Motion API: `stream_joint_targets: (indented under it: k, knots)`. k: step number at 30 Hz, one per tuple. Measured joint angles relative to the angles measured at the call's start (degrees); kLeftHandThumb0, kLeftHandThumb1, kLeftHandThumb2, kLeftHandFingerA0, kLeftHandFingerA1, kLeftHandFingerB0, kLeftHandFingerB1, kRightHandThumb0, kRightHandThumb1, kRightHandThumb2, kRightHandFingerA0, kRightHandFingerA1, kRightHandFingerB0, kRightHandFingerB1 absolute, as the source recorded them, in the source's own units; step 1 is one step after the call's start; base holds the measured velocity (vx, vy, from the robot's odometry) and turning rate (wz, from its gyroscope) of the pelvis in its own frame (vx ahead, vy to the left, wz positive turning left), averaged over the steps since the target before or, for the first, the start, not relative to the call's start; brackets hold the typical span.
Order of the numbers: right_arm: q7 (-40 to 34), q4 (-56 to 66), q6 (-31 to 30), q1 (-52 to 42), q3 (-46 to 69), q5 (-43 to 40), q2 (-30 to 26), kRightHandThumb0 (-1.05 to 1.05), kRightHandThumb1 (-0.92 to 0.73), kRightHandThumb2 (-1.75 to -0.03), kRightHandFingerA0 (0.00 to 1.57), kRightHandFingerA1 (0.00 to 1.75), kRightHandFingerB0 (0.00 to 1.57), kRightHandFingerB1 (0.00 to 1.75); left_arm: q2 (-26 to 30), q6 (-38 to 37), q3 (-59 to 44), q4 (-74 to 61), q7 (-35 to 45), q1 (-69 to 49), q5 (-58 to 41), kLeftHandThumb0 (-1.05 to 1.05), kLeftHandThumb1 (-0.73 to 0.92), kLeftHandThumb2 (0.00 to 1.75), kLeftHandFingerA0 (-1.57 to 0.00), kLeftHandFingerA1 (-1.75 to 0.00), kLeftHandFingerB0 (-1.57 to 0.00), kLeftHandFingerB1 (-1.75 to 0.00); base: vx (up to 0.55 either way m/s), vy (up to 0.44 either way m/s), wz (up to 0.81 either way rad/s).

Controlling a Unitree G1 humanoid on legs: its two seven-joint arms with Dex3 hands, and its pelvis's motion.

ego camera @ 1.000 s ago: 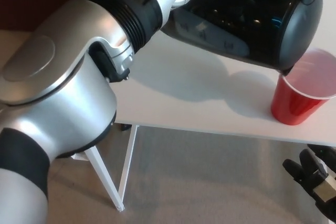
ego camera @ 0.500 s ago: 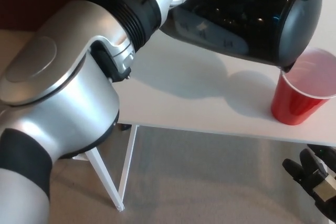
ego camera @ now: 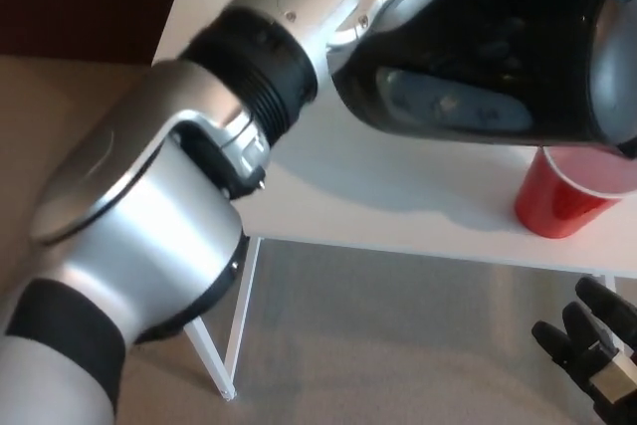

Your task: The robot walk towards a table in front and uses its left hand to pick up the pot from the base and pour water to the cup on the right hand side

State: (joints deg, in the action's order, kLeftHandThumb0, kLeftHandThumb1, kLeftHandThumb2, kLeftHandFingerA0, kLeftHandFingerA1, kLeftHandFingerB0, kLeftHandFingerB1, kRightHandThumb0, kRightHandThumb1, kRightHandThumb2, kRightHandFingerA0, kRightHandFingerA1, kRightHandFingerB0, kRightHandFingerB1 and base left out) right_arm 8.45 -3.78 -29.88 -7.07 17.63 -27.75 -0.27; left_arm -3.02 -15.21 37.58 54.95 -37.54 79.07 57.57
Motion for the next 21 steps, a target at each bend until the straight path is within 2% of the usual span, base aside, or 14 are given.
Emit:
stream_joint_targets:
  k: [2,3,6,8,9,10,13,14,15,16,17,19,20,21]
  knots:
    - [0.1,0.0,0.0,0.0,-0.2,0.1,0.0,-0.38,-0.66,-0.61,0.23,0.51,0.14,0.37,-1.0,0.3,-3.1,-1.1,1.3,-1.8,-1.6,-0.16,0.57,0.54,-0.84,-1.75,-0.62,-1.74,0.0,0.0,0.0]
    - [0.2,0.0,0.0,-0.1,-0.4,0.2,0.0,-0.36,-0.66,-0.62,0.23,0.51,0.15,0.37,-1.7,0.5,-5.0,-1.7,2.2,-2.9,-2.6,-0.17,0.54,0.53,-0.83,-1.75,-0.72,-1.58,0.0,0.0,0.0]
    - [0.2,0.0,0.0,-0.2,-0.6,0.3,0.0,-0.35,-0.65,-0.62,0.24,0.52,0.16,0.38,-3.1,1.6,-9.4,-3.1,4.0,-5.2,-4.8,-0.13,0.58,0.54,-0.8,-1.75,-0.6,-1.72,0.0,0.0,0.0]
    - [0.3,0.0,0.0,-0.3,-0.8,0.3,0.1,-0.36,-0.64,-0.61,0.29,0.61,0.19,0.4,-4.0,2.7,-12.7,-3.9,5.4,-6.7,-6.5,-0.1,0.57,0.54,-0.83,-1.74,-0.65,-1.68,0.0,0.0,0.0]
    - [0.3,0.0,0.0,-0.3,-0.8,0.3,0.1,-0.36,-0.66,-0.6,0.29,0.61,0.19,0.4,-4.3,3.2,-14.1,-4.4,6.0,-7.4,-7.2,-0.13,0.59,0.54,-0.83,-1.71,-0.67,-1.5,0.0,0.0,0.0]
    - [0.3,0.0,0.0,-0.4,-0.9,0.3,0.2,-0.38,-0.66,-0.6,0.27,0.55,0.17,0.38,-4.4,3.7,-15.4,-4.8,6.6,-8.0,-7.9,-0.11,0.57,0.52,-0.77,-1.75,-0.66,-1.59,0.0,0.0,0.0]
    - [0.3,0.0,0.0,-0.7,-1.1,0.4,0.3,-0.37,-0.67,-0.6,0.26,0.58,0.17,0.37,-4.7,5.3,-20.4,-6.3,8.9,-10.6,-10.6,-0.22,0.56,0.55,-0.81,-1.67,-0.7,-1.56,0.0,0.0,0.0]
    - [0.3,0.0,0.0,-0.8,-1.1,0.4,0.3,-0.31,-0.47,-0.97,0.31,0.65,0.1,0.52,-4.7,5.8,-21.7,-6.8,9.4,-11.2,-11.2,-0.25,0.58,0.52,-0.77,-1.74,-0.68,-1.65,0.0,0.0,0.0]
    - [0.3,0.0,0.0,-0.9,-1.1,0.4,0.3,-0.31,-0.47,-0.97,0.31,0.65,0.1,0.52,-4.7,6.4,-23.4,-7.2,10.1,-12.0,-12.1,-0.25,0.58,0.52,-0.77,-1.74,-0.68,-1.65,0.0,0.0,0.0]
    - [0.3,0.0,0.0,-1.0,-1.1,0.4,0.3,-0.36,-0.67,-0.6,0.29,0.63,0.18,0.39,-4.6,7.2,-25.0,-7.6,10.7,-12.7,-13.0,-0.24,0.58,0.57,-0.77,-1.6,-0.74,-1.56,0.0,0.0,0.0]
    - [0.3,0.0,0.0,-1.0,-1.1,0.4,0.3,-0.36,-0.66,-0.6,0.29,0.62,0.17,0.39,-4.6,7.9,-26.5,-8.0,11.4,-13.2,-13.7,-0.18,0.54,0.58,-0.85,-1.38,-0.75,-1.37,0.0,0.0,0.0]
    - [0.3,-0.1,0.0,-1.1,-1.1,0.4,0.3,-0.37,-0.66,-0.6,0.28,0.6,0.17,0.38,-4.4,9.4,-29.5,-8.9,12.6,-14.3,-15.5,-0.18,0.54,0.57,-0.86,-1.32,-0.79,-1.27,0.0,0.0,0.0]
    - [0.3,-0.1,0.0,-1.1,-1.1,0.4,0.3,-0.37,-0.66,-0.6,0.28,0.6,0.17,0.38,-4.3,10.2,-31.0,-9.3,13.3,-14.8,-16.3,-0.18,0.54,0.57,-0.86,-1.32,-0.79,-1.27,0.0,0.0,0.0]
    - [0.3,-0.1,0.0,-1.1,-1.1,0.4,0.3,-0.38,-0.65,-0.59,0.31,0.62,0.18,0.38,-4.2,10.8,-32.2,-9.5,13.8,-15.1,-17.1,-0.15,0.55,0.57,-0.84,-1.47,-0.73,-1.47,0.0,0.0,0.0]
